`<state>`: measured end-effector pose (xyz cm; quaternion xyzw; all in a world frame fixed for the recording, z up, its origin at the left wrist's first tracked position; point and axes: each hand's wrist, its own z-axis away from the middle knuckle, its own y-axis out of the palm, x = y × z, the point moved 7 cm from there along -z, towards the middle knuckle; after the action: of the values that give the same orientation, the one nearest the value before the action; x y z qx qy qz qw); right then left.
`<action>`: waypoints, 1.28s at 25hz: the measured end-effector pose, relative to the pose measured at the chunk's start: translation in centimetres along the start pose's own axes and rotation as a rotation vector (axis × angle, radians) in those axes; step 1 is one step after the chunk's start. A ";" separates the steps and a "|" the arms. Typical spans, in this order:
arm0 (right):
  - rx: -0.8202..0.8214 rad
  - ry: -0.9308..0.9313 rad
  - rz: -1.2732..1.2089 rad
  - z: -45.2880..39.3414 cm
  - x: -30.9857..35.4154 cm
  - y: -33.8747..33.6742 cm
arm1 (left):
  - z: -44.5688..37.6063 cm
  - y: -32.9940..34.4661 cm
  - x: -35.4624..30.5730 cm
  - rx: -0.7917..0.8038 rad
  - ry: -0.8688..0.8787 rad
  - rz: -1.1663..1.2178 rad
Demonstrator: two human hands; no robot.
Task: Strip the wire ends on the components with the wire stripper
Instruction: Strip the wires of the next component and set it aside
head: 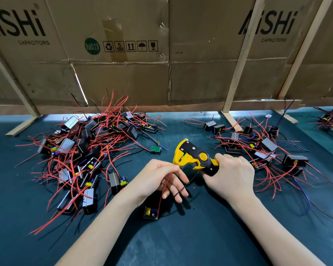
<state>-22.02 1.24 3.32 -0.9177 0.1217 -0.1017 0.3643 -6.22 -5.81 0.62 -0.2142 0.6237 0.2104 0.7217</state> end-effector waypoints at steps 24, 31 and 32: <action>0.202 0.001 0.088 0.0 -0.8 2.5 | -5.6 5.0 -13.6 -0.005 0.290 0.030; 0.152 0.233 -0.225 -0.4 -2.6 1.3 | -0.7 -4.2 -9.5 -0.303 0.384 -0.882; 0.124 0.310 -0.385 -0.4 -3.0 1.2 | 0.7 -6.8 -9.4 -0.421 0.373 -0.916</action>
<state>-25.14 1.04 2.54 -0.8733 -0.0076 -0.3161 0.3707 -3.03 -11.27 10.32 -0.6382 0.5282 -0.0473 0.5581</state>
